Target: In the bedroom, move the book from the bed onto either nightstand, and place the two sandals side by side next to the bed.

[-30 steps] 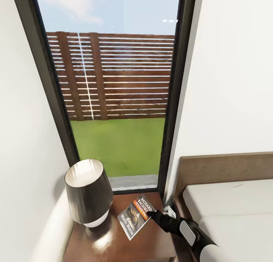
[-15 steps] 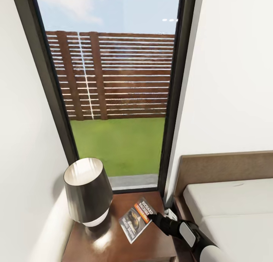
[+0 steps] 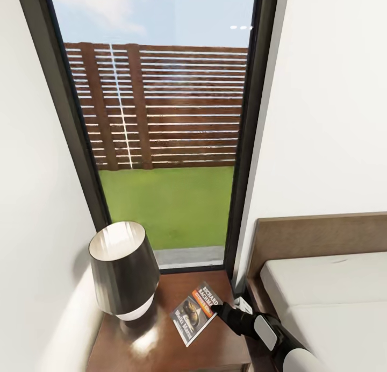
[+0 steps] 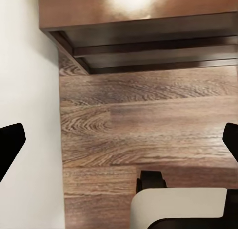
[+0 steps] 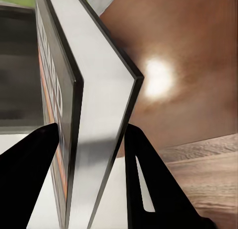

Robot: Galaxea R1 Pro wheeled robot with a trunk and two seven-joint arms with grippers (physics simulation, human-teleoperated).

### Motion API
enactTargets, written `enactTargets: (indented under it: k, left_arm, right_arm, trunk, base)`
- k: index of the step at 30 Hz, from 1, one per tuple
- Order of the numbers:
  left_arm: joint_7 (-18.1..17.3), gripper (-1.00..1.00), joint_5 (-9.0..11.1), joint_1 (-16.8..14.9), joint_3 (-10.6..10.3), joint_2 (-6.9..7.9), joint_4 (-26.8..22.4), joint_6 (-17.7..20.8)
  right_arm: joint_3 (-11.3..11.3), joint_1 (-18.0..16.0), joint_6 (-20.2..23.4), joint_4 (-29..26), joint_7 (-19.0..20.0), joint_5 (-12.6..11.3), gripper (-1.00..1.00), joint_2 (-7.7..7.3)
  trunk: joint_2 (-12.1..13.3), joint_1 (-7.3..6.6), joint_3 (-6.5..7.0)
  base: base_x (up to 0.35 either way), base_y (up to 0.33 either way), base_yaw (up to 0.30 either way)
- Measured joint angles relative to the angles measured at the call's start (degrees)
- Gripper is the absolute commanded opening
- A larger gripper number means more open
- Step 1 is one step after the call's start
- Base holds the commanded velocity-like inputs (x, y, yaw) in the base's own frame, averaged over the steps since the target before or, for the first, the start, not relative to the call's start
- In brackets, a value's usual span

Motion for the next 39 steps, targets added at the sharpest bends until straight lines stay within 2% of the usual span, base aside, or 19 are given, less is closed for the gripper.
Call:
enactTargets:
  k: [16, 39]
  left_arm:
    - [0.0, 1.0, 0.0, 0.0, -0.02, 0.04, 0.01, -0.06]
    - [0.0, 1.0, 0.0, 0.0, -0.11, 0.05, 0.0, -0.13]
  right_arm:
    - [-0.09, -0.08, -0.05, -0.06, -2.96, -0.08, -1.0, 0.0]
    - [-0.14, -0.34, -0.06, -0.25, -3.72, -0.19, -1.0, 0.0]
  trunk:
    - [-6.42, 3.52, -2.88]
    - [-15.65, 8.57, -7.01]
  base:
    - [0.0, 0.0, 0.0]
    - [0.0, 0.0, 0.0]
